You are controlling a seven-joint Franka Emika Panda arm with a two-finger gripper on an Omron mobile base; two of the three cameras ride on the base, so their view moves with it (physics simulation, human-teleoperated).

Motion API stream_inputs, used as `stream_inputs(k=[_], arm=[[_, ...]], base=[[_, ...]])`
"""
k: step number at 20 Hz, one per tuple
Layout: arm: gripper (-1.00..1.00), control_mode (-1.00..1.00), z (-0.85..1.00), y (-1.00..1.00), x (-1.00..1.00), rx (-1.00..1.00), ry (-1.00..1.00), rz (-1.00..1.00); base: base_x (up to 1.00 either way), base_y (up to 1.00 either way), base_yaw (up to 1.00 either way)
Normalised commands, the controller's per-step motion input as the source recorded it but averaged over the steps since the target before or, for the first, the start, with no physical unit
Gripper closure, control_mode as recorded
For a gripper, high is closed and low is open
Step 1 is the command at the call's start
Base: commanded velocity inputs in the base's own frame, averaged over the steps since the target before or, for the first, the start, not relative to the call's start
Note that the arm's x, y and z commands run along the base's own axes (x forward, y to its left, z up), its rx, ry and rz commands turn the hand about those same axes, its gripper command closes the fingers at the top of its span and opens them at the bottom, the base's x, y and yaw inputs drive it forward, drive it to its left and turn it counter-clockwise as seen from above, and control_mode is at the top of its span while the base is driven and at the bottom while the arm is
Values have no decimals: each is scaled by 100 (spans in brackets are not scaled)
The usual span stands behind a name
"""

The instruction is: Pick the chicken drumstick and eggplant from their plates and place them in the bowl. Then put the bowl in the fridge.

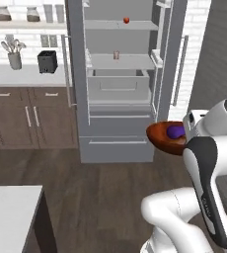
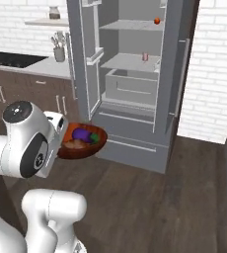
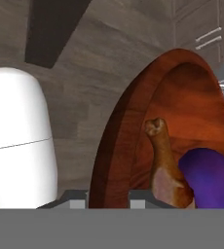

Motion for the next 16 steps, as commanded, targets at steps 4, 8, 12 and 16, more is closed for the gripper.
stream_inputs(k=[4, 8, 12, 16], arm=[[100, 100, 0, 0, 0, 0, 0, 0], [100, 100, 0, 0, 0, 0, 0, 0], [100, 100, 0, 0, 0, 0, 0, 0], [100, 100, 0, 0, 0, 0, 0, 0]], base=[[100, 3, -10], [100, 2, 0], [97, 0, 0], [99, 14, 0]])
